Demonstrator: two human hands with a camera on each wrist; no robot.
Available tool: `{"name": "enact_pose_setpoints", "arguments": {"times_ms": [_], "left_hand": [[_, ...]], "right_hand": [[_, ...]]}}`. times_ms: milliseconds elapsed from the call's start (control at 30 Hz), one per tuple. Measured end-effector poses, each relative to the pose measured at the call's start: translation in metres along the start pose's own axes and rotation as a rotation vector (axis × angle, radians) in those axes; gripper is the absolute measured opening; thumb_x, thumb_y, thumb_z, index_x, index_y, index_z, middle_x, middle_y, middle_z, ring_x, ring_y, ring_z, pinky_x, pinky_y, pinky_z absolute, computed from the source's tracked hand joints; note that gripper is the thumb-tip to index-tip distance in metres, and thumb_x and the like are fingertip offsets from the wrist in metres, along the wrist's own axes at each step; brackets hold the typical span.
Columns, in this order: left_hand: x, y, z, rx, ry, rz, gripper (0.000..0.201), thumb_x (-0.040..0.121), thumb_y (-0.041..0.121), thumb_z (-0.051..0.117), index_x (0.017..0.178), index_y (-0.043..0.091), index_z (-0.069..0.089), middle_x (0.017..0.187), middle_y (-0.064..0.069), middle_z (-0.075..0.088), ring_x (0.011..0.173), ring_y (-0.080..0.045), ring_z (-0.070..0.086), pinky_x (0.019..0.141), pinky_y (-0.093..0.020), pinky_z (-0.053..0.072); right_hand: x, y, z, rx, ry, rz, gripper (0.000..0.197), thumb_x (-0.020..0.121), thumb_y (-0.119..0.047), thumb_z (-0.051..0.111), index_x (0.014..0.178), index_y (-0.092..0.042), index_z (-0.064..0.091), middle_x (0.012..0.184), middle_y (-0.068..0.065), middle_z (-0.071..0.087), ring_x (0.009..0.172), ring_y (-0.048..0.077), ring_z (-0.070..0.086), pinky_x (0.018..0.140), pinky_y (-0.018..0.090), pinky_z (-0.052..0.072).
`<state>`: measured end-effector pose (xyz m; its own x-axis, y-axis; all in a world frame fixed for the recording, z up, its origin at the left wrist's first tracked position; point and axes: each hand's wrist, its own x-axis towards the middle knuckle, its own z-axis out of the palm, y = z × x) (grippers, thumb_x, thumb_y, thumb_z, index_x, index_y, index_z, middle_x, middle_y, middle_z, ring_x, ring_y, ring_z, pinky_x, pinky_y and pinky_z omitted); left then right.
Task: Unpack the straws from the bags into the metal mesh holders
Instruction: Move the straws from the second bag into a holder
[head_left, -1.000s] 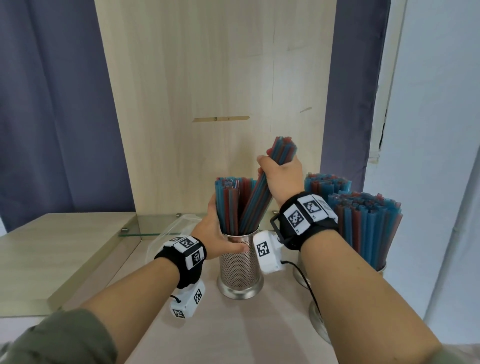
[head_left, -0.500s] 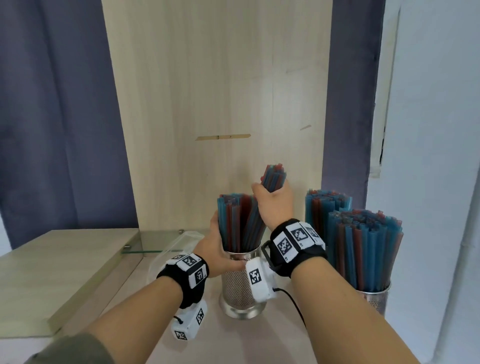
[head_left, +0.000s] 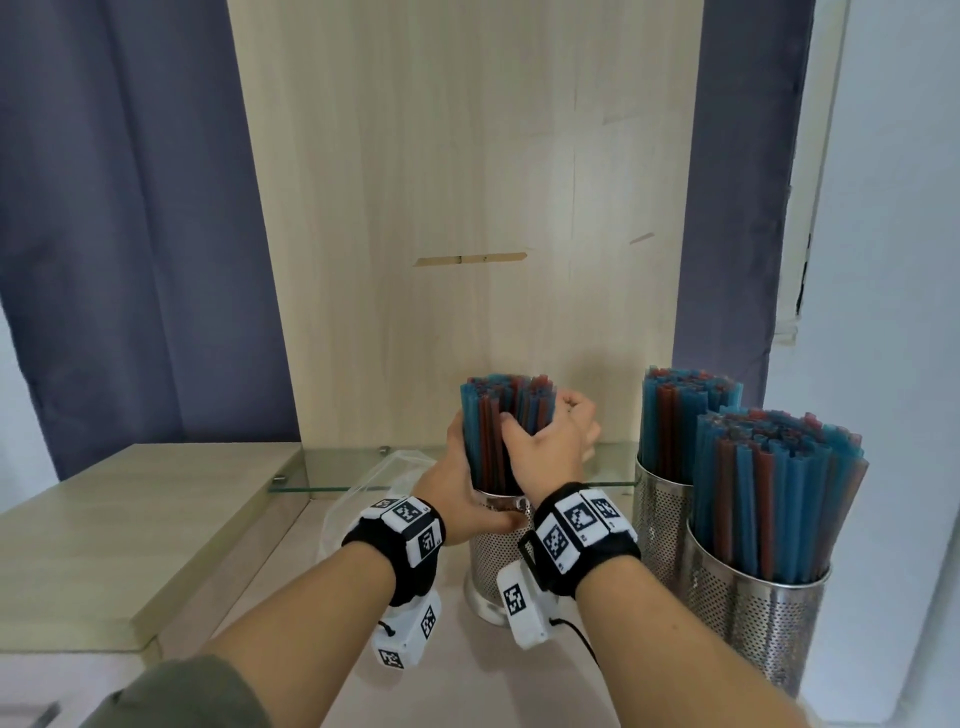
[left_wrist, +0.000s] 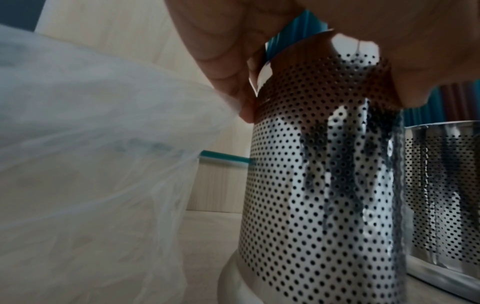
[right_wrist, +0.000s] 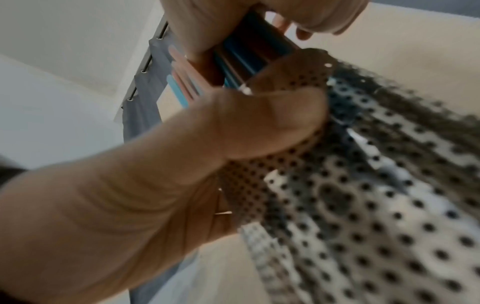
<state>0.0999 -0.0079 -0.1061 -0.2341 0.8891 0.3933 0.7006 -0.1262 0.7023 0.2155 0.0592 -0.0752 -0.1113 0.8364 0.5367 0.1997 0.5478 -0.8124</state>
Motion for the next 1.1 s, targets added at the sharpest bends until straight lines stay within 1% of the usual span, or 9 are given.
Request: {"name": "enact_pose_setpoints", "arguments": {"times_ms": [200, 367, 500, 567, 700, 800, 867, 967, 1100], "left_hand": [[-0.002, -0.002, 0.001, 0.041, 0.013, -0.009, 0.140, 0.055, 0.040, 0.090, 0.150, 0.035, -0.014, 0.130, 0.011, 0.053, 0.116, -0.009, 0.056, 0.098, -0.029, 0.049], [-0.001, -0.004, 0.001, 0.069, 0.016, 0.011, 0.140, 0.053, 0.047, 0.088, 0.149, 0.037, -0.014, 0.131, 0.010, 0.054, 0.117, -0.011, 0.058, 0.098, -0.032, 0.050], [0.000, -0.005, 0.001, 0.054, 0.011, 0.021, 0.140, 0.051, 0.051, 0.086, 0.147, 0.041, -0.015, 0.135, 0.009, 0.052, 0.119, -0.010, 0.056, 0.100, -0.036, 0.049], [0.000, -0.004, 0.001, 0.030, -0.004, 0.027, 0.142, 0.051, 0.050, 0.088, 0.149, 0.038, -0.014, 0.141, 0.008, 0.046, 0.126, -0.008, 0.051, 0.104, -0.037, 0.047], [0.000, -0.002, -0.004, 0.032, -0.011, 0.040, 0.143, 0.053, 0.046, 0.091, 0.151, 0.029, -0.011, 0.148, 0.008, 0.038, 0.134, -0.006, 0.041, 0.111, -0.035, 0.040], [-0.004, 0.003, -0.011, 0.105, 0.006, 0.060, 0.136, 0.055, 0.043, 0.092, 0.152, 0.028, -0.002, 0.144, 0.014, 0.038, 0.130, 0.000, 0.038, 0.107, -0.015, 0.032], [-0.007, 0.006, -0.016, 0.158, 0.037, 0.093, 0.121, 0.056, 0.043, 0.091, 0.149, 0.026, 0.015, 0.138, 0.019, 0.040, 0.126, 0.003, 0.038, 0.106, -0.012, 0.032], [-0.014, 0.008, -0.019, 0.246, 0.046, 0.115, 0.101, 0.059, 0.051, 0.085, 0.142, 0.026, 0.034, 0.134, 0.011, 0.052, 0.125, -0.005, 0.046, 0.107, -0.035, 0.042], [-0.024, 0.007, -0.018, 0.217, 0.049, 0.094, 0.093, 0.070, 0.037, 0.084, 0.145, 0.024, 0.030, 0.130, 0.018, 0.047, 0.117, 0.003, 0.040, 0.099, -0.019, 0.034]], "right_hand": [[0.005, 0.016, -0.006, -0.015, -0.111, -0.052, 0.047, 0.078, -0.045, 0.075, 0.119, -0.027, 0.062, 0.152, -0.005, 0.024, 0.140, 0.020, 0.021, 0.116, 0.051, 0.024], [0.006, 0.021, -0.011, 0.060, -0.091, -0.265, 0.078, 0.080, -0.048, 0.067, 0.144, -0.022, 0.032, 0.151, 0.008, 0.024, 0.142, 0.023, 0.025, 0.116, 0.052, 0.029], [0.006, 0.019, -0.018, 0.097, -0.133, -0.354, 0.072, 0.086, -0.064, 0.046, 0.149, -0.043, 0.018, 0.161, 0.005, 0.014, 0.144, 0.006, 0.014, 0.117, 0.038, 0.020], [0.005, 0.017, -0.021, 0.011, -0.171, -0.370, 0.078, 0.086, -0.069, 0.041, 0.154, -0.039, 0.018, 0.164, 0.001, 0.009, 0.147, 0.009, 0.013, 0.118, 0.041, 0.019], [-0.001, 0.017, -0.026, 0.079, -0.240, -0.344, 0.095, 0.084, -0.062, 0.057, 0.157, -0.034, 0.003, 0.165, -0.005, 0.011, 0.151, 0.014, 0.018, 0.120, 0.046, 0.027], [-0.009, 0.027, -0.031, 0.187, -0.266, -0.178, 0.110, 0.079, -0.055, 0.071, 0.154, -0.043, -0.009, 0.166, -0.010, 0.009, 0.149, 0.018, 0.025, 0.117, 0.047, 0.033], [-0.016, 0.034, -0.032, 0.180, -0.333, -0.116, 0.111, 0.076, -0.055, 0.073, 0.154, -0.042, -0.005, 0.162, -0.011, 0.023, 0.144, 0.010, 0.035, 0.114, 0.038, 0.039], [-0.025, 0.044, -0.027, 0.207, -0.453, -0.141, 0.077, 0.091, -0.025, 0.069, 0.151, -0.032, 0.022, 0.129, -0.027, 0.051, 0.113, -0.020, 0.052, 0.092, 0.008, 0.047], [-0.031, 0.047, -0.023, 0.185, -0.468, -0.172, 0.062, 0.097, -0.020, 0.061, 0.151, -0.030, 0.032, 0.126, -0.023, 0.059, 0.115, -0.010, 0.056, 0.095, 0.013, 0.045]]}}
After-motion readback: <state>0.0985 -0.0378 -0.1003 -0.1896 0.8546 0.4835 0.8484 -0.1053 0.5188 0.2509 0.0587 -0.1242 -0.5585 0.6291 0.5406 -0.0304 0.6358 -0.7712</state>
